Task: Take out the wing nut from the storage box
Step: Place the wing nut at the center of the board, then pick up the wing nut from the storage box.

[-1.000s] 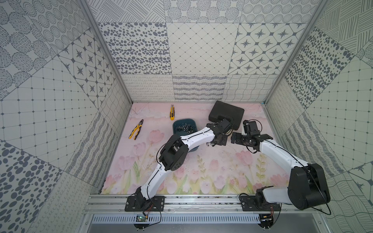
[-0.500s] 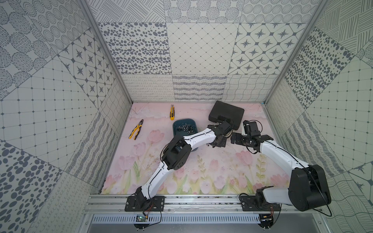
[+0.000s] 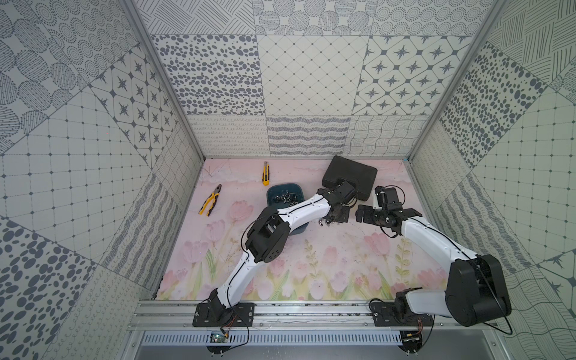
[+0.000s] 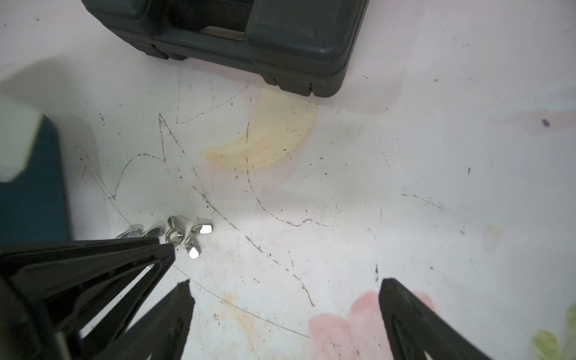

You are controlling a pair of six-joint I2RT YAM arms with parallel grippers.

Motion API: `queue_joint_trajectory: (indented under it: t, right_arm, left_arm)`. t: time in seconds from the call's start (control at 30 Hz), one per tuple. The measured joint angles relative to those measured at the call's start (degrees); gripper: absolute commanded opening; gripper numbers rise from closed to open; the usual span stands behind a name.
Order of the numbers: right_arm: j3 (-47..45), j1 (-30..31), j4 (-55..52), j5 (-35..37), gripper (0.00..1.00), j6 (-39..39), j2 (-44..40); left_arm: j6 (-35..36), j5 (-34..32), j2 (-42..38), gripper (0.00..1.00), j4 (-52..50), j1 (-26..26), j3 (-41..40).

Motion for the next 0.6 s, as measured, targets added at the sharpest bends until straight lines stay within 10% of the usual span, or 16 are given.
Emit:
queue_joint_trajectory:
  t: [0.6]
  right_arm:
    - [6.08, 8.61, 0.07, -0.83, 0.97, -1.14, 4.66]
  left_arm:
    - [0.63, -3.39, -19.98, 0.27, 3.28, 13.79, -21.35]
